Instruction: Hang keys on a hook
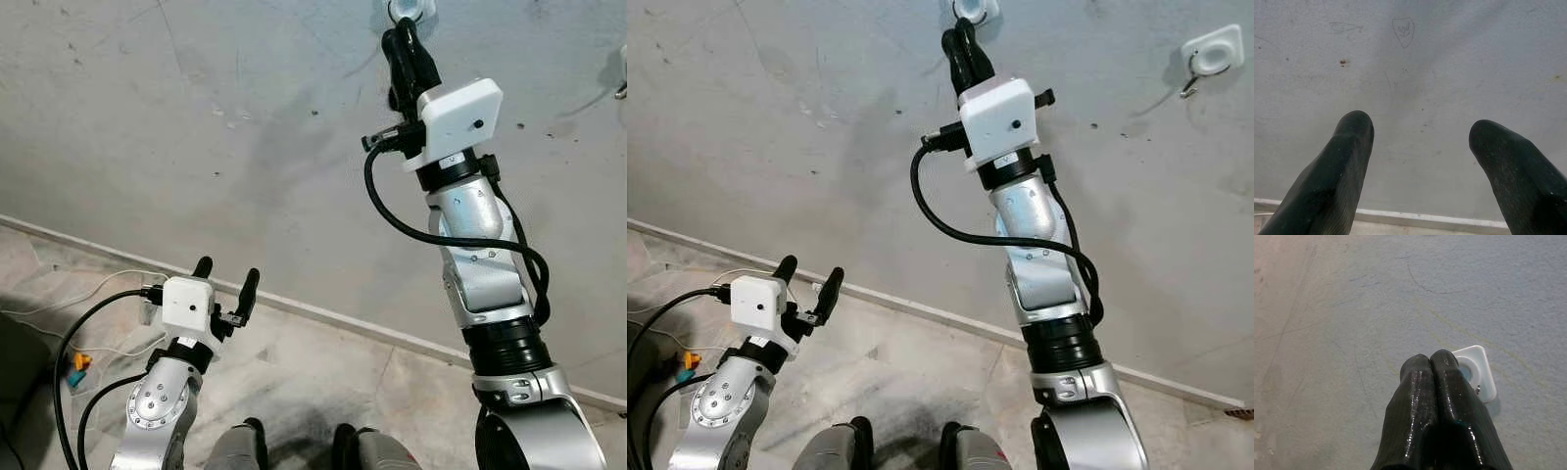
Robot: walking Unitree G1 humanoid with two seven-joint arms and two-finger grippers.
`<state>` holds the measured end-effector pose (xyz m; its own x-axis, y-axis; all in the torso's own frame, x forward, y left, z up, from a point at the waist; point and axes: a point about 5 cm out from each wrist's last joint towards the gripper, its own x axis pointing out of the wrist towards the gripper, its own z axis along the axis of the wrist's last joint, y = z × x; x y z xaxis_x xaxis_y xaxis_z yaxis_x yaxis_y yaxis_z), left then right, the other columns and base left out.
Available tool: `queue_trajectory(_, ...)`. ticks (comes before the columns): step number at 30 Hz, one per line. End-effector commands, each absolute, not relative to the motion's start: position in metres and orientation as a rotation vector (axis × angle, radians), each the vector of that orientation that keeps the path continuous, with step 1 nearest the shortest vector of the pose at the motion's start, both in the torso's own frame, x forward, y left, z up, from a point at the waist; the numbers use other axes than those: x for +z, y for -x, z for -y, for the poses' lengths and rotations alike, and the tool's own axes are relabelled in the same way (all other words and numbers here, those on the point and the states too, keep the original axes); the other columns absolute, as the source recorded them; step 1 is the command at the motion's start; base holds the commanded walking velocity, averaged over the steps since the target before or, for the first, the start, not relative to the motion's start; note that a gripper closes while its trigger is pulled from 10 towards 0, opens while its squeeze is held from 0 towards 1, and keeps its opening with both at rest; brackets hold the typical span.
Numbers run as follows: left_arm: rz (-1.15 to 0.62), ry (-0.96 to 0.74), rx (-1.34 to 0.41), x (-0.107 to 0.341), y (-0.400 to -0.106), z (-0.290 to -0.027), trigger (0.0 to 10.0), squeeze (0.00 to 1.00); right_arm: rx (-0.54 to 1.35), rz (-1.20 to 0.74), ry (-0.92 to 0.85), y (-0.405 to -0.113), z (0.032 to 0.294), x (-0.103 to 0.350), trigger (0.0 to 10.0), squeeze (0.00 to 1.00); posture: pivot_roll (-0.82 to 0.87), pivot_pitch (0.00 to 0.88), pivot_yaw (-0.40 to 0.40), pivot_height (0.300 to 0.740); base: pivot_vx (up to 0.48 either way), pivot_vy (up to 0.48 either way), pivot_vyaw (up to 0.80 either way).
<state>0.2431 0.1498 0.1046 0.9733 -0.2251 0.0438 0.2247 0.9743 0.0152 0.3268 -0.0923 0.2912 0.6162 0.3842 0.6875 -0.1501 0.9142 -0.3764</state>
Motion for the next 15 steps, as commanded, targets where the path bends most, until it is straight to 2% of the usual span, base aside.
queue_trajectory(1, 0.023, -0.017, -0.229, 0.099, -0.24, -0.15, 10.0, 0.0, 0.331, 0.865, 0.28, -0.323, 0.089, 0.292, 10.0, 0.0, 0.11, 0.156, -0.012, 0.74, 0.0, 0.0, 0.0)
queue_trajectory(15, 0.029, -0.026, -0.218, 0.099, -0.239, -0.153, 10.0, 0.0, 0.387, 0.848, 0.204, -0.331, 0.077, 0.295, 10.0, 0.0, 0.13, 0.155, -0.011, 0.74, 0.0, 0.0, 0.0)
